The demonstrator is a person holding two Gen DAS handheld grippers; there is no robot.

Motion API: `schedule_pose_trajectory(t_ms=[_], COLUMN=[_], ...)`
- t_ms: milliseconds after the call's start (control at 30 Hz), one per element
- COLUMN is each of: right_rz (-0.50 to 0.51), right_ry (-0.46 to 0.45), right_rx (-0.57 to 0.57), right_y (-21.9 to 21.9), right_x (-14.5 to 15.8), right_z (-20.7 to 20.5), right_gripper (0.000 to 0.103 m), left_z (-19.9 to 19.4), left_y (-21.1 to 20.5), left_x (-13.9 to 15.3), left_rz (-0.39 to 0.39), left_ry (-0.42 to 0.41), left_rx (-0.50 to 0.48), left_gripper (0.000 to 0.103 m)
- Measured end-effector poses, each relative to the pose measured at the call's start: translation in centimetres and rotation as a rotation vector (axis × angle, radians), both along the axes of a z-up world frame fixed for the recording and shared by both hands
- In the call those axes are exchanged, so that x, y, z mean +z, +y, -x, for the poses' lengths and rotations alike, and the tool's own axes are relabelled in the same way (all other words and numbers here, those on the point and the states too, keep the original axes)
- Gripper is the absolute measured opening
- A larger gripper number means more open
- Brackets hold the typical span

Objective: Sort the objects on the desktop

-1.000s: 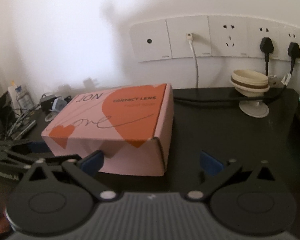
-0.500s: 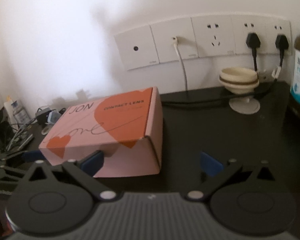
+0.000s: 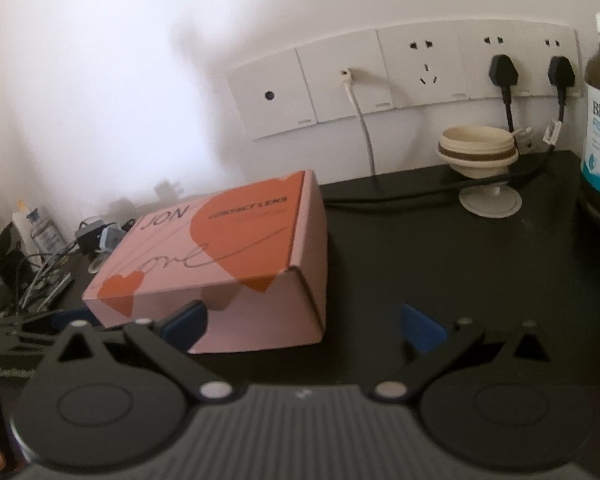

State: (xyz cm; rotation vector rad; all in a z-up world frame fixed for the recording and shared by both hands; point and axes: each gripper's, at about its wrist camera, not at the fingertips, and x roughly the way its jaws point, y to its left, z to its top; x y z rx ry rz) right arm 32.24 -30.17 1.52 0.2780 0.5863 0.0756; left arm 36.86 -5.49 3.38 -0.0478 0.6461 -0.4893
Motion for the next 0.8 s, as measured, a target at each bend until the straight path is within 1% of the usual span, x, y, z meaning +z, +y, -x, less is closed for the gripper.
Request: schedule_pose_trajectory(t_ms=[100, 200, 333, 400, 467, 567, 667, 800], right_rz=[-0.012, -0.012, -0.028, -0.049, -0.051, -0.017, -0.006, -0.07], right_ry=[0.003, 0.002, -0.004, 0.001, 0.005, 0.0, -0.011, -0.027], right_rx=[-0.003, -0.009, -0.022, 0.0, 0.023, 0.044, 0.078, 0.13], right_y=[-0.2, -0.2, -0.4, -0.5, -0.3, 0.4, 1.0, 0.9], right_x=[0.0, 0.0, 0.1, 0.1, 0.1, 0.2, 0.2, 0.0], right_z=[0.0, 0.0, 0.0, -0.2, -0.5, -0.6, -0.6, -0.8], right_gripper=[0.102, 0.102, 0.102, 0.102, 0.102, 0.102, 0.102, 0.102], left_z=[0.1, -0.1, -0.2, -0.1, -0.1, -0.3, -0.4, -0.6], left_y=[-0.1, 0.0, -0.6, -0.9, -0.9, -0.7, -0.8, -0.5], left_x=[0.0, 0.0, -0.1, -0.1, -0.2, -0.2, -0.3, -0.4], left_rz=[-0.005, 0.006, 0.019, 0.004, 0.006, 0.02, 0.008, 0.038], left_ry=[-0.003, 0.0, 0.015, 0.009, 0.011, 0.019, 0.035, 0.046], left_rx=[-0.001, -0.012, -0.086, -0.1, -0.1, -0.099, -0.08, -0.074], left_gripper=[0.103, 0.103, 0.103, 0.103, 0.103, 0.103, 0.103, 0.103])
